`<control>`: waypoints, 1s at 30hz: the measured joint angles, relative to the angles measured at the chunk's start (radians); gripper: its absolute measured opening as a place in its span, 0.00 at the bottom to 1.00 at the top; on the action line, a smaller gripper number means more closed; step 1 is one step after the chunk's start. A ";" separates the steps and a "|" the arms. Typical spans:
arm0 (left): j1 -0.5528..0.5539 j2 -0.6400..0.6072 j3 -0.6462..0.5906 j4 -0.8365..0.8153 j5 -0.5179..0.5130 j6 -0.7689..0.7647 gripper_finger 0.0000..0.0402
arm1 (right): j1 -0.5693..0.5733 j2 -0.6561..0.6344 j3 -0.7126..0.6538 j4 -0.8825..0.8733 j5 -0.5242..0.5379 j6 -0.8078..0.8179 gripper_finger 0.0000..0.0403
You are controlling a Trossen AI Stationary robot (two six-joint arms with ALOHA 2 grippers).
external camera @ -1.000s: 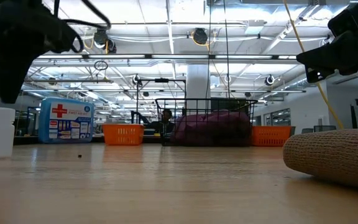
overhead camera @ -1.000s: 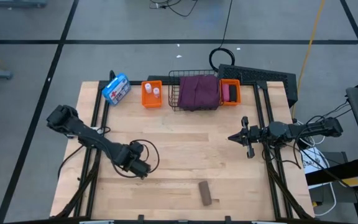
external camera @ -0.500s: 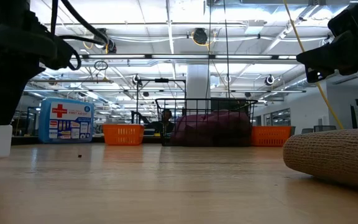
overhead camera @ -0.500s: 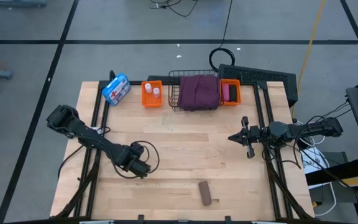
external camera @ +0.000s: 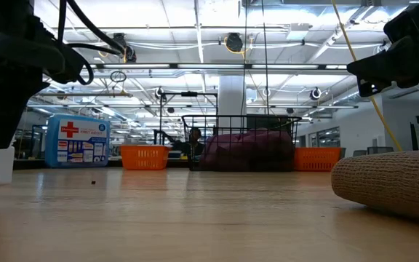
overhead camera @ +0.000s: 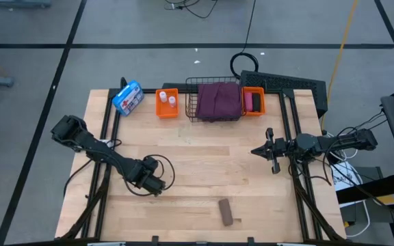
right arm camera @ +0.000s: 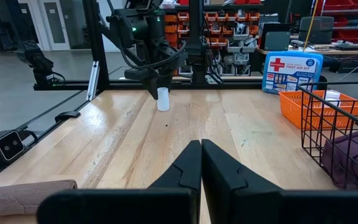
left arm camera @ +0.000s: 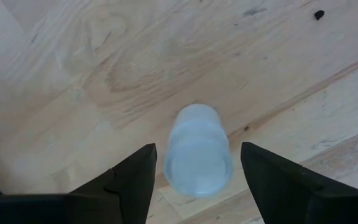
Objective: Pick & place medical supplies in basket/bin
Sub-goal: Put the white pill bottle into the left orange bin
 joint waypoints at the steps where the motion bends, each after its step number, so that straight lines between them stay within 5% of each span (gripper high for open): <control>1: 0.000 0.000 0.000 0.000 0.000 0.000 0.59 | 0.000 0.000 0.000 0.000 0.000 0.000 0.00; 30: 0.000 0.000 0.000 0.000 0.000 0.000 0.56 | 0.000 0.000 0.000 0.000 0.000 0.000 0.00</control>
